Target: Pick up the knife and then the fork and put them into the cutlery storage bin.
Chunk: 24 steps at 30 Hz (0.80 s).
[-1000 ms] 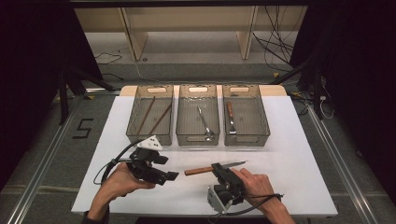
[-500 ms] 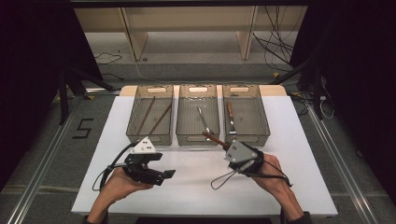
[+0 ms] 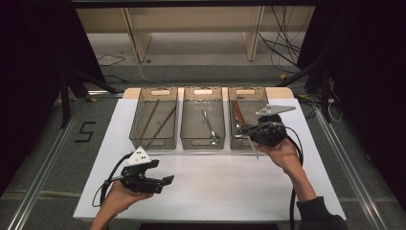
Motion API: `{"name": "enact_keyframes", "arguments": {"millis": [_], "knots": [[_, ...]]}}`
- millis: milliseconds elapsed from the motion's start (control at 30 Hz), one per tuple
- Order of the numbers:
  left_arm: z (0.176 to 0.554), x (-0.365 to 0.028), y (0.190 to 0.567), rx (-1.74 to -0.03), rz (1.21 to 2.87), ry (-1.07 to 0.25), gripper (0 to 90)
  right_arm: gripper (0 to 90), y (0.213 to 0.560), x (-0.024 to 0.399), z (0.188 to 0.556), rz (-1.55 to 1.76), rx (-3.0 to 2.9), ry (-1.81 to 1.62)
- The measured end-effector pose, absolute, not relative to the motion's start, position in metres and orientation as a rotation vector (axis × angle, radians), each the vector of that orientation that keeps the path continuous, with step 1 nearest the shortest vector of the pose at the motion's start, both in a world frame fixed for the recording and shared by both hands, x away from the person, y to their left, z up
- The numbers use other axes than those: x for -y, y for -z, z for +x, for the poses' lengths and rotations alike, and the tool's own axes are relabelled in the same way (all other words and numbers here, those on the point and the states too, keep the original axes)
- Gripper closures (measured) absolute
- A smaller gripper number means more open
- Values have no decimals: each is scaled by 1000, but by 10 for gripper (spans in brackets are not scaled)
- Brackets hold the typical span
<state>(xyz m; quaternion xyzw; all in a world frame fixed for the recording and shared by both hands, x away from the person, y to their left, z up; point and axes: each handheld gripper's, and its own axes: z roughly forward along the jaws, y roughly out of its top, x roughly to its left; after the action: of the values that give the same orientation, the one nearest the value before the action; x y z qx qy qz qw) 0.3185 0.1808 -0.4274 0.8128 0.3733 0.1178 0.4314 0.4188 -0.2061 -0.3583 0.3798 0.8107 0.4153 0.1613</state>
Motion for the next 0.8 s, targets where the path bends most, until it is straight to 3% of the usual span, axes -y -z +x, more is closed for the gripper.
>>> {"name": "enact_keyframes", "arguments": {"millis": [800], "knots": [[313, -192, 447, -958, 1969, -360, 183, 809, 334, 219, 483, 1385, -2216, -1302]]}}
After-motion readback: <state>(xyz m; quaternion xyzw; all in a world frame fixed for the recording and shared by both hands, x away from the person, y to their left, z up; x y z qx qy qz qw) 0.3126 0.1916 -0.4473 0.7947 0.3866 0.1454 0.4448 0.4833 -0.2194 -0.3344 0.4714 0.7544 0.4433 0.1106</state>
